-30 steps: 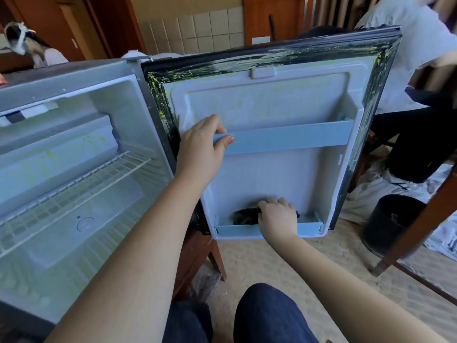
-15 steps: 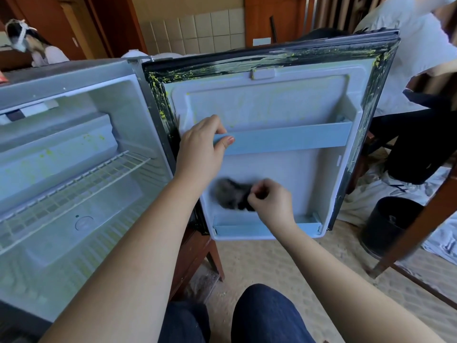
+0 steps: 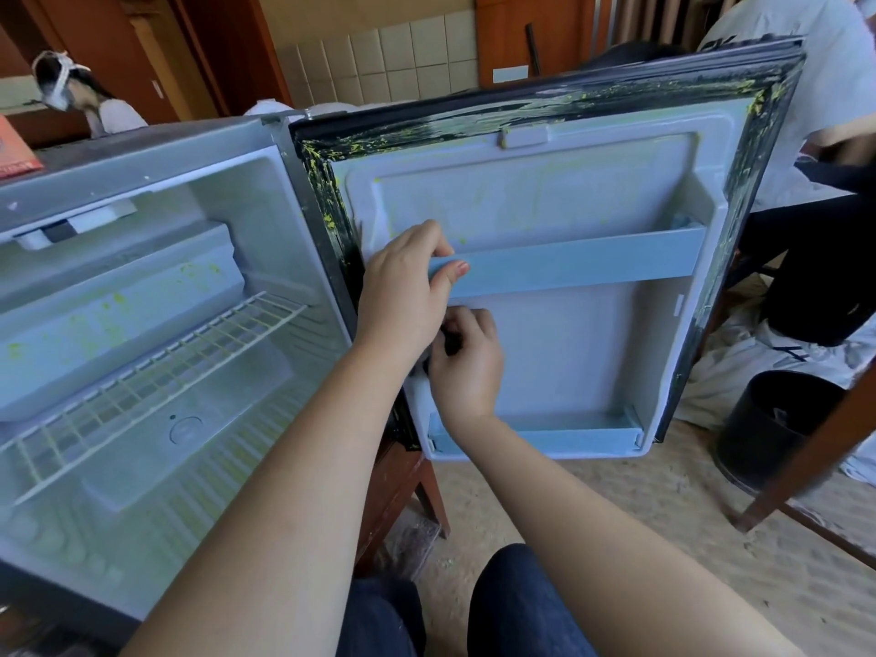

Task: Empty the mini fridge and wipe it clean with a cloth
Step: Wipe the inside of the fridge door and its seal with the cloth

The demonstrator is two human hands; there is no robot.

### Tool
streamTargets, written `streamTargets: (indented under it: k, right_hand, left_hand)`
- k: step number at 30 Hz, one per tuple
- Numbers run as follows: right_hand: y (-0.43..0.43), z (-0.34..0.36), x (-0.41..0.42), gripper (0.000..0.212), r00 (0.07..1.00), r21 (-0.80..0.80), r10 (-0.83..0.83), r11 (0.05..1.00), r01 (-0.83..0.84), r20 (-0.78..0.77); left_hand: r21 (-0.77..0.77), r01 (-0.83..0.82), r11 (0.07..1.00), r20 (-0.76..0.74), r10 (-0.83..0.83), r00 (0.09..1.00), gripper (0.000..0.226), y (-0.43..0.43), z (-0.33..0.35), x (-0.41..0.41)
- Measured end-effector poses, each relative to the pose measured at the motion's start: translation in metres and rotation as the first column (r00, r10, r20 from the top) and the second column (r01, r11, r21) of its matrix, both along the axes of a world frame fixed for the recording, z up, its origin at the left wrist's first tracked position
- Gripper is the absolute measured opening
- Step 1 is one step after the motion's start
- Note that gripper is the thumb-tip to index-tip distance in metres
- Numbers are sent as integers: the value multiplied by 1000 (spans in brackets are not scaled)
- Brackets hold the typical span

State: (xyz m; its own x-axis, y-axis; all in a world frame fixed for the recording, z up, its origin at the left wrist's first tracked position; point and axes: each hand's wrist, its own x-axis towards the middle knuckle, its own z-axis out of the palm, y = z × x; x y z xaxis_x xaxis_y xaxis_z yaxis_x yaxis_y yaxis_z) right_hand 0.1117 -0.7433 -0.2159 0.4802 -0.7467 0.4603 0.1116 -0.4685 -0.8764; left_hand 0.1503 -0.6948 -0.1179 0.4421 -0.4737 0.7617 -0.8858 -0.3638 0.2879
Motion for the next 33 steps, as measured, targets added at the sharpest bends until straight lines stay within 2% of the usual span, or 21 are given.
streamTargets:
  k: [3,8,11,16,19,21,23,25,27,29,33]
  right_hand:
    - [-8,-7,-3,20,996,-25,69,997,-70,-50]
    - [-10,8,-13,24,961,259,271,933,-249,-51]
    - [-3,11,-10,9,959,146,278,952,-268,-49]
    - [4,-14,2,19,979,-95,189,976,-196,-70]
    - [3,-37,-1,19,974,-106,180,975,-195,-134]
    - [2,-57,-5,18,955,-84,189,974,-213,-230]
    - [-3,-77,-8,22,894,-78,199,965,-249,-401]
    - [-9,-88,-9,29,782,-164,160,934,-318,-603]
    - [-11,-83,-9,28,681,-235,97,895,-378,-726]
    - [-12,-73,-8,28,617,-255,68,871,-421,-784]
    - [-19,-69,-16,25,554,-274,43,835,-477,-832]
  left_hand:
    - [-10,9,1000,23,-9,1000,17,-1,-2,2]
    - [-27,6,1000,43,-5,999,17,-5,-3,2]
    - [-26,5,1000,49,-4,999,17,-5,-2,1]
    - [-31,12,999,36,-11,999,17,-2,-3,2]
    - [-29,21,999,34,-20,999,18,-2,-3,3]
    - [-29,20,999,36,-19,999,18,-3,-3,3]
    - [-29,15,999,35,-14,999,19,-3,-4,3]
    - [-26,15,1000,31,-14,999,18,-3,-4,3]
    - [-23,11,1000,34,-10,999,18,-3,-3,2]
    - [-23,3,1000,33,-3,999,18,-3,-3,1]
    - [-15,-5,1000,11,5,1000,18,-1,-1,0]
